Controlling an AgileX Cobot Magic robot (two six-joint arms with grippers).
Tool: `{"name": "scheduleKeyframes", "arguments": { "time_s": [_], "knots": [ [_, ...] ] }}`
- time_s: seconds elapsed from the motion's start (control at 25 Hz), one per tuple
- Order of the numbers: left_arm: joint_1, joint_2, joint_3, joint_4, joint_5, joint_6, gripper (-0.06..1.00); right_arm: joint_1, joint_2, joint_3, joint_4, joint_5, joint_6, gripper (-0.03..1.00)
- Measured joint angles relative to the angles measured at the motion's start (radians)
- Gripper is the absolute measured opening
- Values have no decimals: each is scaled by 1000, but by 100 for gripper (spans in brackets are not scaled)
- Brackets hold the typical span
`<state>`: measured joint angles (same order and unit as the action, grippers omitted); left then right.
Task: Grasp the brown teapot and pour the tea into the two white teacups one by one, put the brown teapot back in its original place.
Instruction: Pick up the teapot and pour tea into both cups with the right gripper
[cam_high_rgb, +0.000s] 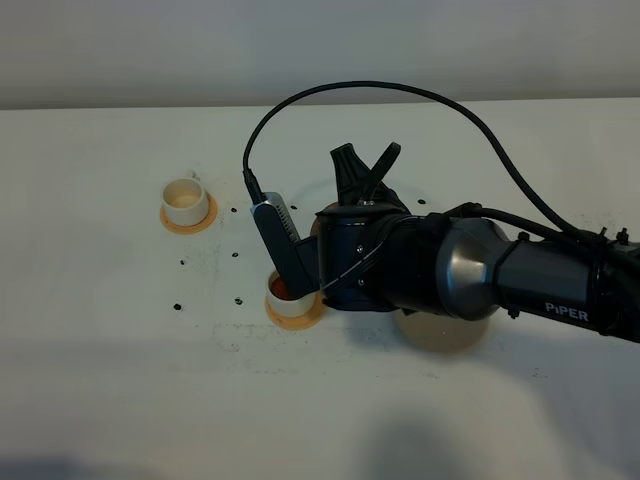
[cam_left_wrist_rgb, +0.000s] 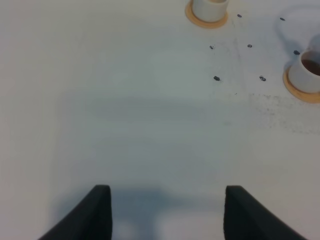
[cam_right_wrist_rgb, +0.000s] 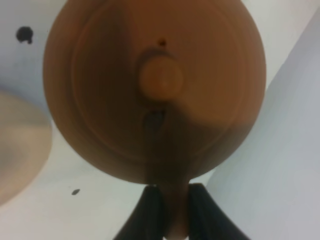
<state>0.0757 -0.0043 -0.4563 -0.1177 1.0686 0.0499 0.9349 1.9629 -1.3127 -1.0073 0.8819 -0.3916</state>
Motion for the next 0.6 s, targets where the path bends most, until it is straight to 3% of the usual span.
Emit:
{"name": "scheduleKeyframes", "arguments": {
  "time_s": [0.6],
  "knots": [
    [0,0,0,1,0,0,48,0,0,0,-13,1,0,12]
  ]
}}
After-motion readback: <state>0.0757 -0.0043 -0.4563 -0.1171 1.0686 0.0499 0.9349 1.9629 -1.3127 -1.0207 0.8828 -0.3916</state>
